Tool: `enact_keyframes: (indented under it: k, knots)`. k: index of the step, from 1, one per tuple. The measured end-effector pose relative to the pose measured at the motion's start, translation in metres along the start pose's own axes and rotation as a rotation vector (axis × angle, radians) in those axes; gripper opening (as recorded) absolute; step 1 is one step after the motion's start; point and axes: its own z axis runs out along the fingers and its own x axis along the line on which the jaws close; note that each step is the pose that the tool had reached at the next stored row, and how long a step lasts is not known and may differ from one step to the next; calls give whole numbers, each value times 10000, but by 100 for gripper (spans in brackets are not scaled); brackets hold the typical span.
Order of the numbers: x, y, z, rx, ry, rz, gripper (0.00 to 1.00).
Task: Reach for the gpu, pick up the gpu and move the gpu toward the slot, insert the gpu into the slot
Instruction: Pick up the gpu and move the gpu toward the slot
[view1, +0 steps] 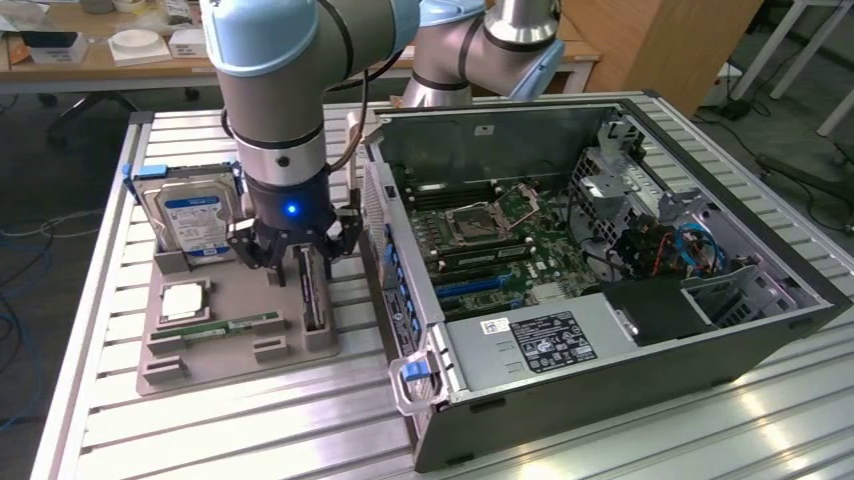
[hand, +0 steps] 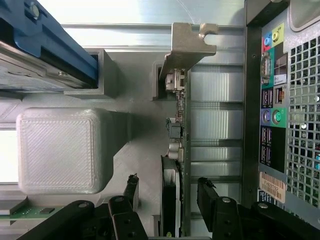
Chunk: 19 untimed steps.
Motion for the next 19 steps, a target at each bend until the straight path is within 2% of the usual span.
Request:
enact_keyframes:
  k: [3, 4, 10, 11, 15, 16, 19]
  knots:
    - [0, 0, 0, 0, 0, 1, 57]
    - [0, 0, 0, 0, 0, 0, 51]
    - [0, 0, 0, 0, 0, 0, 49]
    - [0, 0, 0, 0, 0, 1, 42]
    - [0, 0, 0, 0, 0, 0, 41]
    - [0, 0, 0, 0, 0, 0, 34]
    - [0, 0, 1, 0, 0, 0, 34]
